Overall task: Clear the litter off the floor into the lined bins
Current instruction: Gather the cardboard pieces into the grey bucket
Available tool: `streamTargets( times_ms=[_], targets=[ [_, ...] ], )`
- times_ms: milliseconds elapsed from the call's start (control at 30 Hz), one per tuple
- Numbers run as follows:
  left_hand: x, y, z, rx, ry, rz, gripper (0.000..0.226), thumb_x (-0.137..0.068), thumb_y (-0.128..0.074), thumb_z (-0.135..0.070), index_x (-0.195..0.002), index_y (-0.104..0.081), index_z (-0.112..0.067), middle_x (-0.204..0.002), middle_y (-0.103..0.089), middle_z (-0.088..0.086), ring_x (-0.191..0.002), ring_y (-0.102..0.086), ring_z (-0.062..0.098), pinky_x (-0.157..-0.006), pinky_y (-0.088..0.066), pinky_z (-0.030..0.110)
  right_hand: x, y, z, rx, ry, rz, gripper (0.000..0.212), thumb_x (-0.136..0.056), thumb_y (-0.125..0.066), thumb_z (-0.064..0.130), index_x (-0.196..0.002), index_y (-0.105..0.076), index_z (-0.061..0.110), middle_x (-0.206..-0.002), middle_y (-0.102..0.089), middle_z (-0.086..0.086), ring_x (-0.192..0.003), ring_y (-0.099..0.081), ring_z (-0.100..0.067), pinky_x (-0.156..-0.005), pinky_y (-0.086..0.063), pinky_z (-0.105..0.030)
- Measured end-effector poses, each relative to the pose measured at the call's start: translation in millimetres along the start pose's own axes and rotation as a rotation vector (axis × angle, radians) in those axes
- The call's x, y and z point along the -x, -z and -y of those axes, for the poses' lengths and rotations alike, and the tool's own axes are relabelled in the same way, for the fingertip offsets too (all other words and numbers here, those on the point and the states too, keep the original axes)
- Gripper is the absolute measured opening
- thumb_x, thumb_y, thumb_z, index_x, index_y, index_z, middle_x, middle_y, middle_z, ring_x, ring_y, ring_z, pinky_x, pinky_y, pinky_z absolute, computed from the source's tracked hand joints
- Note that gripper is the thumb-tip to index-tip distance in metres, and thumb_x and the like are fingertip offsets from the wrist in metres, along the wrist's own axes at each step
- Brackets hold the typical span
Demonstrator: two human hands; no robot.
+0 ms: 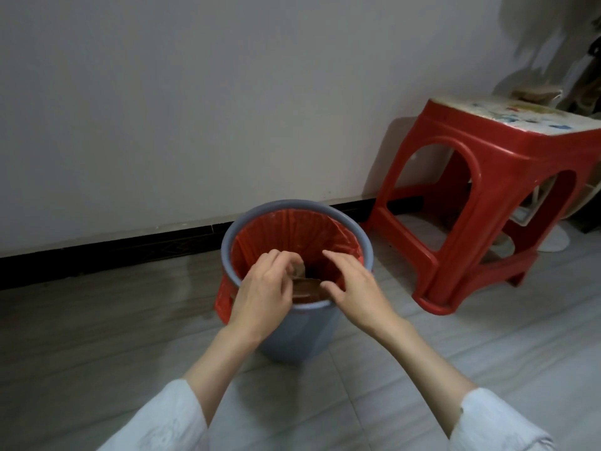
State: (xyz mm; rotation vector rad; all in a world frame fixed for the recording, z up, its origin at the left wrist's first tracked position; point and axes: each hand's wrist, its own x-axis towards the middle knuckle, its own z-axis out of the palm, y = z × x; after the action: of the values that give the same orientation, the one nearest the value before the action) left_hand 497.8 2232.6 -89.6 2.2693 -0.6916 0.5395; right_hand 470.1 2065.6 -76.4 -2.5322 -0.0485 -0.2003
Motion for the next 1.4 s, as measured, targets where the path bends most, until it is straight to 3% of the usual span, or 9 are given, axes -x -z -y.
streamTargets(
  times_ms=[100, 233, 467, 633, 733, 833, 967, 1200, 1400],
  targets=[
    [3.1, -10.8, -20.5, 0.012, -0.132, 0.079, 0.029, -0.081, -0.043, 0.000, -0.102, -0.058, -0.014, -0.088, -0.053, -0.003, -0.084, -0.051, 0.012, -0.065, -0.050, 0.033, 30.2, 12.1, -20.5, -0.040, -0.027, -0.245, 0.038, -0.088, -0.055, 0.004, -0.125, -0.056, 0.012, -0.128, -0.055, -0.003, -0.122, -0.048, -0.016, -0.098, -0.027, -0.012],
    [18.2, -34.5, -48.2, 0.026, -0.267, 0.189, 0.030, -0.080, -0.035, -0.006, -0.098, -0.060, -0.010, -0.093, -0.055, 0.003, -0.082, -0.054, 0.019, -0.057, -0.048, 0.035, 90.2, 23.0, -67.6, -0.048, -0.176, -0.366, 0.029, -0.087, -0.054, 0.000, -0.114, -0.062, 0.008, -0.117, -0.061, -0.006, -0.113, -0.055, -0.020, -0.093, -0.031, -0.014],
    [76.2, -99.6, -76.3, -0.033, -0.420, 0.612, 0.032, -0.079, -0.037, -0.004, -0.100, -0.057, -0.015, -0.098, -0.059, 0.003, -0.082, -0.057, 0.024, -0.059, -0.049, 0.034, 227.9, 9.0, -159.8, -0.017, -0.657, -0.038, 0.035, -0.092, -0.053, 0.012, -0.127, -0.053, 0.012, -0.130, -0.054, -0.005, -0.120, -0.050, -0.020, -0.100, -0.033, -0.025],
    [125.6, -156.6, -104.4, -0.046, -0.336, 0.940, 0.039, -0.093, -0.037, -0.008, -0.129, -0.044, -0.019, -0.129, -0.047, -0.001, -0.114, -0.046, 0.020, -0.087, -0.043, 0.032, 314.4, 11.7, -201.4, 0.081, -0.946, 0.116, 0.043, -0.093, -0.052, 0.022, -0.134, -0.043, 0.014, -0.138, -0.046, -0.008, -0.128, -0.042, -0.024, -0.105, -0.033, -0.035],
    [147.1, -185.1, -132.9, -0.056, -0.290, 1.085, 0.038, -0.096, -0.037, -0.015, -0.133, -0.039, -0.021, -0.135, -0.042, -0.001, -0.120, -0.041, 0.020, -0.092, -0.040, 0.033, 348.3, 10.2, -224.3, 0.232, -1.183, 0.195, 0.062, -0.089, -0.055, 0.036, -0.141, -0.029, 0.016, -0.146, -0.034, -0.008, -0.136, -0.028, -0.028, -0.108, -0.027, -0.048],
    [167.9, -206.7, -150.9, -0.053, -0.223, 1.199, 0.039, -0.096, -0.039, -0.018, -0.135, -0.036, -0.022, -0.136, -0.039, -0.001, -0.123, -0.039, 0.020, -0.094, -0.040, 0.033, 364.1, 3.7, -241.5, 0.157, -1.393, 0.305, 0.098, -0.077, -0.068, 0.046, -0.147, -0.008, 0.014, -0.149, -0.024, -0.010, -0.138, -0.022, -0.032, -0.109, -0.021, -0.056],
    [189.1, -220.9, -151.0, -0.005, -0.072, 1.337, 0.042, -0.093, -0.044, -0.017, -0.135, -0.036, -0.019, -0.134, -0.040, 0.002, -0.122, -0.040, 0.019, -0.097, -0.039, 0.031, 361.8, -7.7, -245.5, 0.174, -1.336, 0.312, 0.098, -0.072, -0.073, 0.049, -0.142, -0.015, 0.014, -0.139, -0.029, -0.012, -0.128, -0.031, -0.032, -0.098, -0.036, -0.045],
    [203.4, -230.4, -131.2, 0.004, 0.344, 1.359, 0.055, -0.088, -0.060, -0.029, -0.134, -0.036, -0.012, -0.130, -0.041, 0.008, -0.109, -0.054, 0.022, -0.094, -0.045, 0.030, 318.7, -36.5, -236.8, 0.132, -1.042, 0.266, 0.071, -0.081, -0.067, 0.038, -0.138, -0.029, 0.015, -0.136, -0.034, -0.008, -0.128, -0.031, -0.028, -0.099, -0.036, -0.045],
    [207.3, -234.5, -137.4, -0.246, 0.272, 1.190, 0.070, -0.071, -0.060, -0.068, -0.120, -0.042, -0.021, -0.118, -0.045, -0.003, -0.110, -0.045, 0.018, -0.077, -0.046, 0.034, 286.7, -4.3, -270.0, 0.375, -1.055, 0.104, 0.051, -0.095, -0.045, 0.038, -0.136, -0.036, 0.009, -0.138, -0.041, -0.013, -0.130, -0.034, -0.030, -0.104, -0.028, -0.044]
  ],
)
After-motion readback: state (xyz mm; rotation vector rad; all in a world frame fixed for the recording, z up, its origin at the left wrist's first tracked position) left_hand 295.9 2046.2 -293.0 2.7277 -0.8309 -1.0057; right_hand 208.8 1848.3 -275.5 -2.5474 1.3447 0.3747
